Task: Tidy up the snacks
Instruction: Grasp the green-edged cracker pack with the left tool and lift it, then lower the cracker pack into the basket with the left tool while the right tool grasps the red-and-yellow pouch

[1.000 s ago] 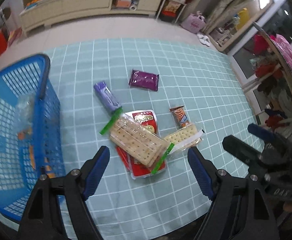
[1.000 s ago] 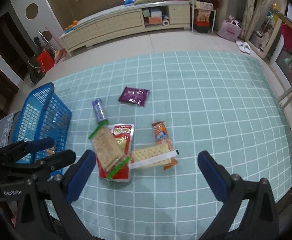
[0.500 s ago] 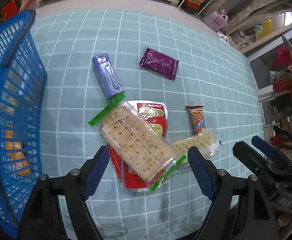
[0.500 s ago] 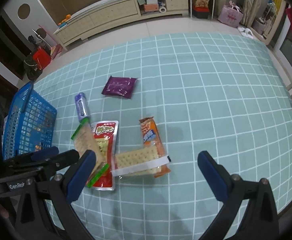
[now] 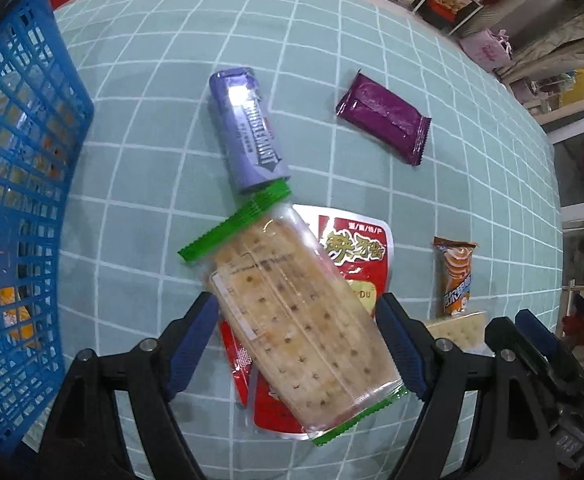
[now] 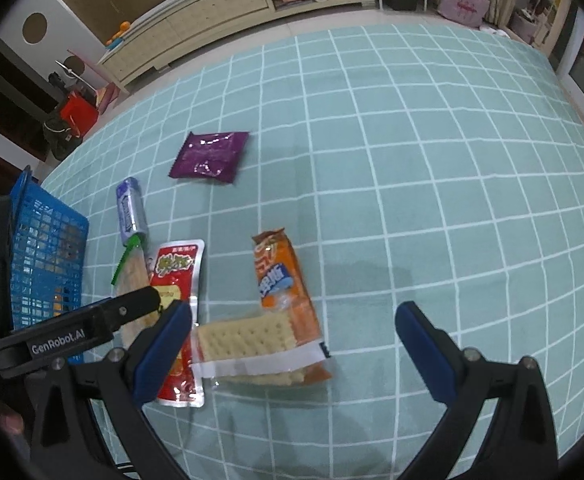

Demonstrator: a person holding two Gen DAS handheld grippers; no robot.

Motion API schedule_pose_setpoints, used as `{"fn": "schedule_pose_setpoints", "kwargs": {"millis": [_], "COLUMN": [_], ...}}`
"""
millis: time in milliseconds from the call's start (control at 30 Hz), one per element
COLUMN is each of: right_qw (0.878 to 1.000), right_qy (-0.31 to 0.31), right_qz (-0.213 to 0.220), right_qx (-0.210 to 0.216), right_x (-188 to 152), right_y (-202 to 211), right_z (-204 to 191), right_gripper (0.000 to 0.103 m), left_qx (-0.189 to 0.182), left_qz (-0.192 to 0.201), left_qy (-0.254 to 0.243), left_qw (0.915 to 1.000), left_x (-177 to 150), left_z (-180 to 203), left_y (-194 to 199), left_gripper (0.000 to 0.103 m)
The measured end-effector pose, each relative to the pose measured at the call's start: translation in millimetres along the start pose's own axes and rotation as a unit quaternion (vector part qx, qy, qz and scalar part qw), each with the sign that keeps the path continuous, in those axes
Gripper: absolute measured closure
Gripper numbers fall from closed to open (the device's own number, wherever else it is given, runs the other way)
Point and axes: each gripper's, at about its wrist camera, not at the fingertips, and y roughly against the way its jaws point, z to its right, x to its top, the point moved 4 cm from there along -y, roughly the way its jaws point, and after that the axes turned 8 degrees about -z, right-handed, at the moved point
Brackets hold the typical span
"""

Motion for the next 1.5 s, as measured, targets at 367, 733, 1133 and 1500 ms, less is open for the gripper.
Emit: {"fn": "schedule_pose_setpoints", "kwargs": {"millis": [367,733,1133,1500], "right_qw": [1.0,1.0,1.0,0.998], "right_qy": [0.007,0.006,-0.009,0.034], "right_qz": [-0.001,-0.002,-0.015,-0.039], "right_qx": [-0.007,-0.011,0.025,0.021], "right_x": [-12,-19,-21,-26], "right_y": [9,19,17,-21], "right_z": [-5,-17,-54,-123], "right_gripper": [0.0,0.0,0.0,0.001], "left_qx": [0.027,0.022,0.007,0.01], "left_qz": [-0.022,0.017,0.103,0.151], "left_qy": [-0.076,-0.146,-0.183,-0.161], "left_qw": [0.9965,0.9889,0.9777,0.9753], "left_x": [-17,-40,-48,-50], "left_z": [8,4,-16,-81], "left_y": [-2,31,116,168], "left_gripper": [0.049,0.05,0.05,0.05]}}
